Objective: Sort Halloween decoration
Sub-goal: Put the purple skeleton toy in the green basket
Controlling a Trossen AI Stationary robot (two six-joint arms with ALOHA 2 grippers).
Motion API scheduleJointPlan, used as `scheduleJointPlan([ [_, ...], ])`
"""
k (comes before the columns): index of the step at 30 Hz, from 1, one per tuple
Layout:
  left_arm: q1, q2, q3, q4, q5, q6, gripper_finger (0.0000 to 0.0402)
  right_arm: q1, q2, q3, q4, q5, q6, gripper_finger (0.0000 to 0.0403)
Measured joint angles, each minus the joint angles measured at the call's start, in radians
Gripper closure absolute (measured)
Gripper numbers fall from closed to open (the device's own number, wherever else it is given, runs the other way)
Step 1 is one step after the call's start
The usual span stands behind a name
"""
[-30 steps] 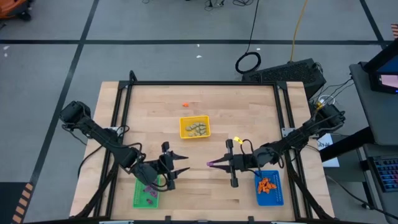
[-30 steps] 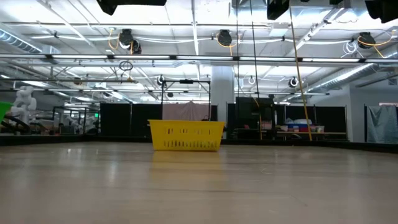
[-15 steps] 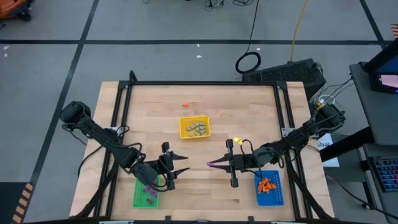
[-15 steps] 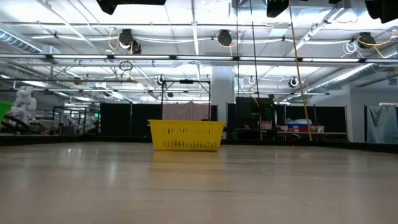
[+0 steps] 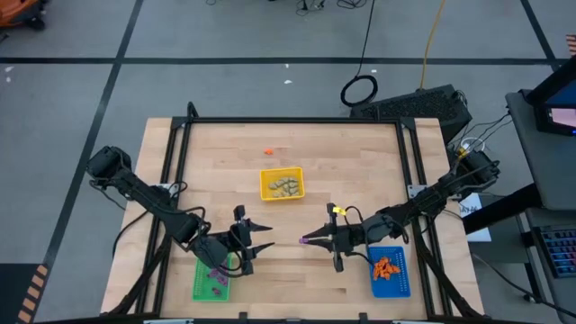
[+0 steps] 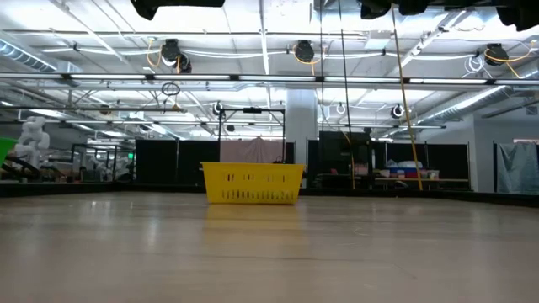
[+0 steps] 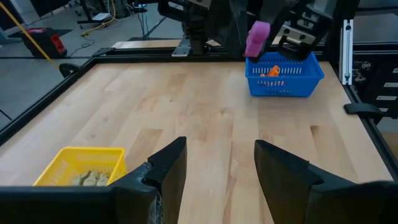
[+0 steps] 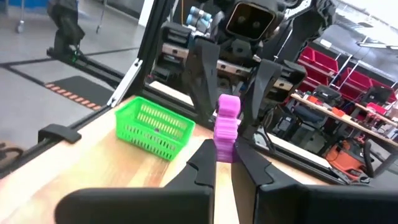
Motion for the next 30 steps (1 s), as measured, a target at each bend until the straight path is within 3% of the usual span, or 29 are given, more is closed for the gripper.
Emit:
scheduleJointPlan([
  [10, 0.0, 0.0, 0.0, 0.0, 0.0, 0.0, 0.0214, 0.002, 0.0, 0.0, -0.103, -0.001, -0.028, 0.0394],
  [19, 0.0, 0.0, 0.0, 0.0, 0.0, -0.001, 0.0214, 0.034, 0.0, 0.0, -0.1, 0.0, -0.128, 0.0394],
  [30, 0.0, 0.0, 0.0, 0.0, 0.0, -0.003, 0.0214, 0.034, 0.0, 0.0, -0.1, 0.002, -0.125, 0.0394],
])
